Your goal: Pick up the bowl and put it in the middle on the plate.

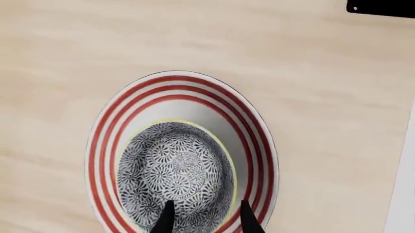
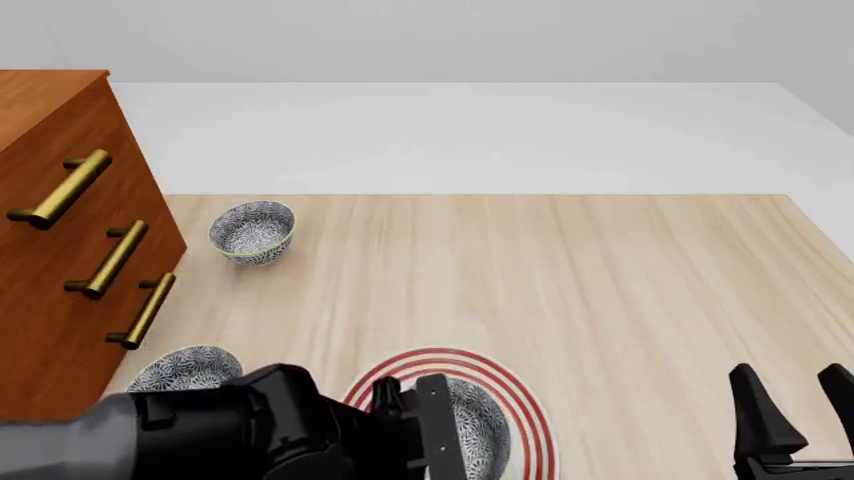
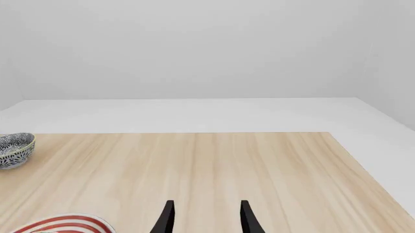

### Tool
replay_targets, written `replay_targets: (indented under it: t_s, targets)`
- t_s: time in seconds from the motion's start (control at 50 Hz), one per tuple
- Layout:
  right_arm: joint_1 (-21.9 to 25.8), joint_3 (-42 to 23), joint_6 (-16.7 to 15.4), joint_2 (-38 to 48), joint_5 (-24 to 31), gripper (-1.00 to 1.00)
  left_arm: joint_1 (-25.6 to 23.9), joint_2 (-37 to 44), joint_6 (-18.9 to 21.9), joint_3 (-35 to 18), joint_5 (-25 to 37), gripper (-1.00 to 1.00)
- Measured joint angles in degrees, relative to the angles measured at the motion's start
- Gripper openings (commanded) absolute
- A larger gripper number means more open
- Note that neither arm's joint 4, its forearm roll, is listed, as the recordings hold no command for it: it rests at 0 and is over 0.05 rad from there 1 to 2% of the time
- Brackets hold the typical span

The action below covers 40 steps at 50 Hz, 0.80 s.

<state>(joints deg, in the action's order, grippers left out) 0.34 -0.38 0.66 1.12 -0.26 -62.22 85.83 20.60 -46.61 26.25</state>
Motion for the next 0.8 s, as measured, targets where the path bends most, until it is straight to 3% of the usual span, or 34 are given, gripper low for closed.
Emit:
replay_targets:
  t_s: [0.42,0.8]
  targets:
    - [0.0,0.0,0.0,0.0,0.0,1.00,0.2,-5.1,-1.8,-0.7,1.3,1.00]
    - [0.0,0.0,0.0,0.0,0.0,1.00,4.1,-10.8,-4.5,6.2,-5.2,1.00]
